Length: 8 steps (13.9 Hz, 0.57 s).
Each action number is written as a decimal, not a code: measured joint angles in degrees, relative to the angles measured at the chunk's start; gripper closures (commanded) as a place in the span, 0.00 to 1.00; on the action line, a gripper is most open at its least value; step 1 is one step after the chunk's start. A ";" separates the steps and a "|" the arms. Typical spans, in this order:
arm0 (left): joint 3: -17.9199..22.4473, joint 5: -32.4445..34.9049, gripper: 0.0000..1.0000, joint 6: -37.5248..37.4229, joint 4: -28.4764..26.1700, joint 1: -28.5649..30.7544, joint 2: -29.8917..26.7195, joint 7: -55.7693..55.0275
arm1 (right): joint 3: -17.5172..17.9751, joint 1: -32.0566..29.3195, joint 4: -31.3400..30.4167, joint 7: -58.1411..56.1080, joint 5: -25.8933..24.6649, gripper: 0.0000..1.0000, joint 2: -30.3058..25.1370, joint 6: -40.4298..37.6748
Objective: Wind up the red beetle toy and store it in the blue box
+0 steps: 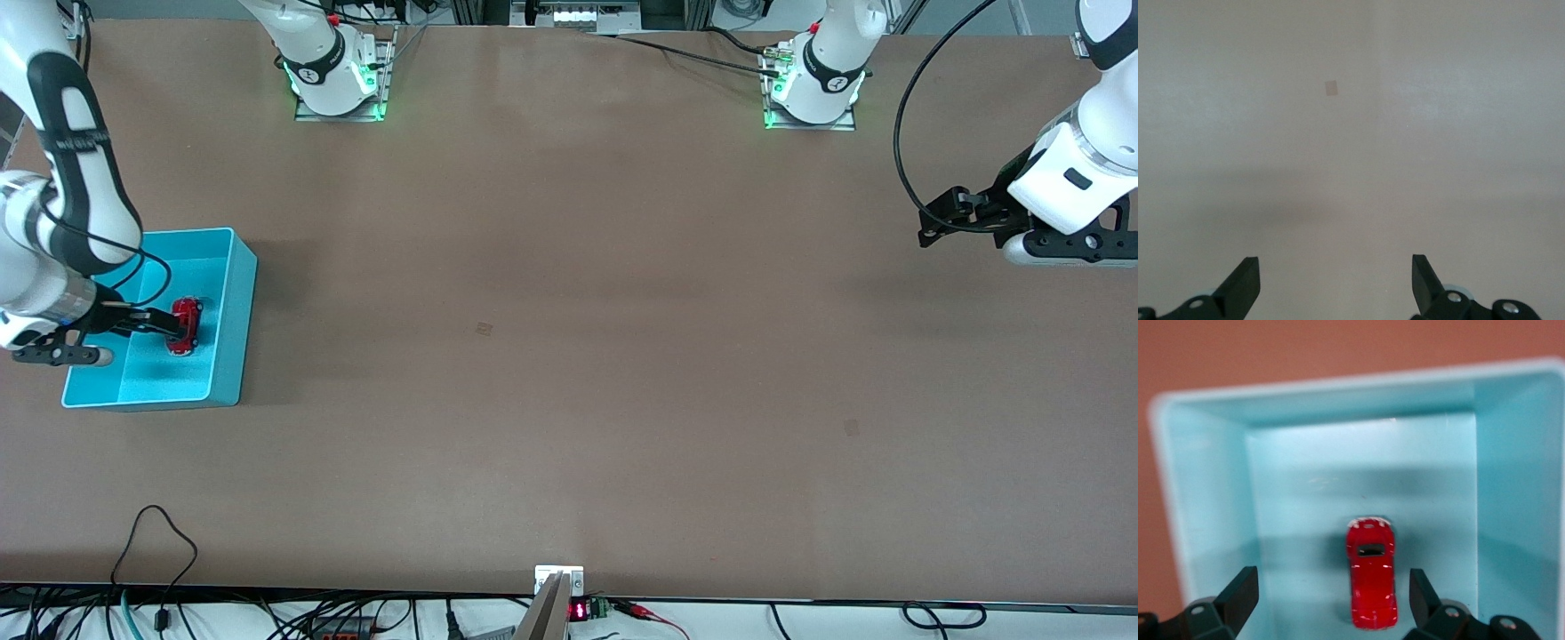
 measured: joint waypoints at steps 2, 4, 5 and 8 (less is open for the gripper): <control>0.00 0.00 0.00 0.00 0.01 0.00 0.02 0.00 | 1.46 0.81 5.05 0.32 0.02 0.00 -2.40 -6.78; -0.01 0.00 0.00 0.00 0.03 0.00 0.02 0.00 | 1.83 2.59 10.60 1.83 0.06 0.00 -3.43 -12.59; -0.01 0.00 0.00 0.00 0.04 0.00 0.02 0.00 | 1.92 3.74 12.98 2.49 0.07 0.00 -3.71 -14.84; -0.02 0.00 0.00 -0.01 0.06 -0.01 0.03 0.00 | 2.00 8.69 18.67 8.78 0.07 0.00 -5.07 -23.82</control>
